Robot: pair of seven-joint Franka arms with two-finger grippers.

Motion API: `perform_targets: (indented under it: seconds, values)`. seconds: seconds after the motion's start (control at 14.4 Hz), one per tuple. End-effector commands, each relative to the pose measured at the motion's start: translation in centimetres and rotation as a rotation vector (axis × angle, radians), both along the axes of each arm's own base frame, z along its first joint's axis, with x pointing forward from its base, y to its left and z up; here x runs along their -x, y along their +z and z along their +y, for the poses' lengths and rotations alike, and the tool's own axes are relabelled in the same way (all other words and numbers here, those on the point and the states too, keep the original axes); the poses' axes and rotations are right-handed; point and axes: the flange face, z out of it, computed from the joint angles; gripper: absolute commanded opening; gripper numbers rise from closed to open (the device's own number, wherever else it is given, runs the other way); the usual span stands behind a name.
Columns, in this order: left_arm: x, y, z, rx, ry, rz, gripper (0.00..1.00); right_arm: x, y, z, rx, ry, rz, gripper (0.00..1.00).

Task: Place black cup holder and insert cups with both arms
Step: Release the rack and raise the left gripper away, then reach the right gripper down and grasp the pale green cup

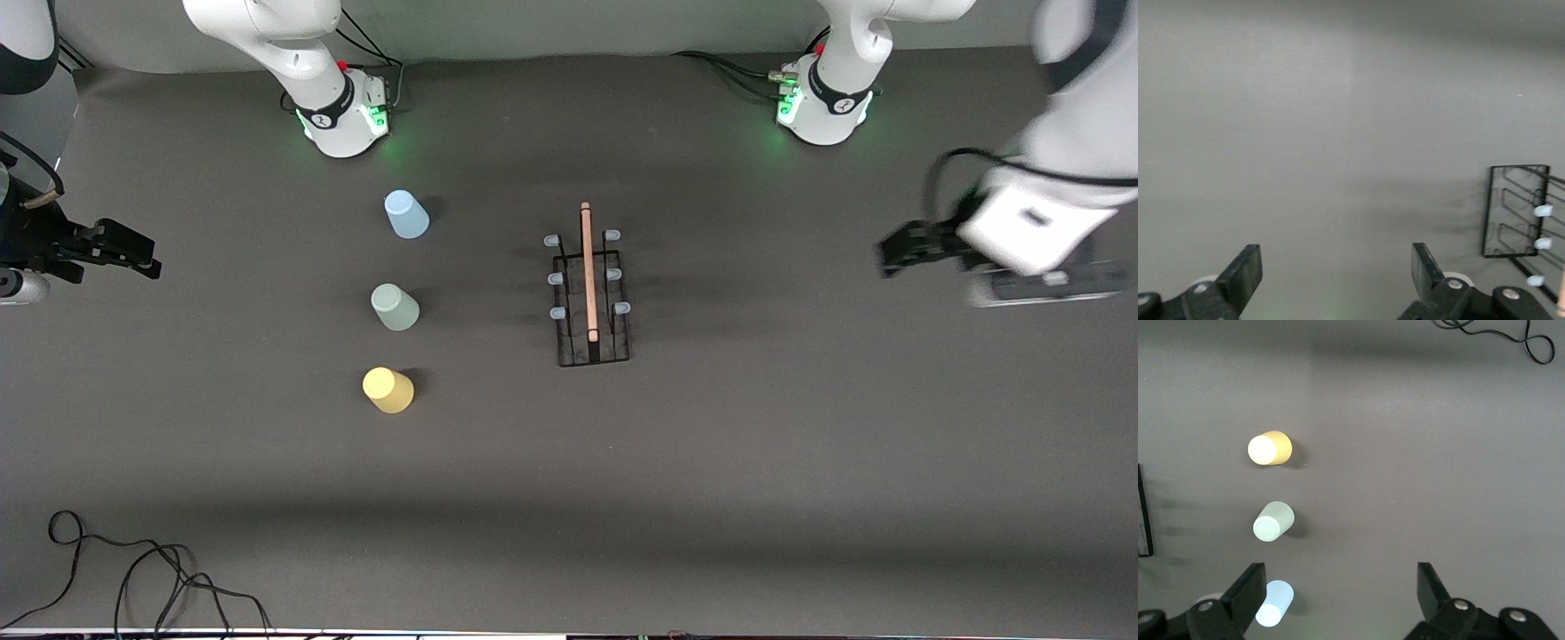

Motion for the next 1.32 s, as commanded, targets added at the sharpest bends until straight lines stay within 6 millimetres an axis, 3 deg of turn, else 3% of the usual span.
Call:
perform_targets:
  seconds: [0.0,0.21,0.55,0.69,0.9,1.25]
  values:
    - [2.4,-0.1,1.7,-0.006,-0.037,0.027,1.00,-0.2,0.3,-0.5,-0.003,0.038,0.003,1.00]
    - [3.0,0.0,4.4,-0.002,-0.065,0.047,1.00,0.1,0.1,-0.2,-0.004,0.051,0.009,1.00]
    - [3.5,-0.3,6.9,0.003,-0.064,0.060,1.00,0.0,-0.3,0.8,-0.004,0.049,0.019,1.00]
    - [3.6,-0.2,9.0,0.007,-0.070,0.058,1.00,0.0,-0.5,3.8,-0.003,0.055,0.024,1.00]
    - [3.2,-0.8,8.3,-0.018,-0.086,0.070,1.00,0.5,-1.2,9.4,0.003,-0.021,0.032,1.00]
    - [3.2,-0.3,7.7,-0.064,-0.096,0.047,1.00,2.9,-6.0,13.1,-0.070,-0.097,0.084,1.00]
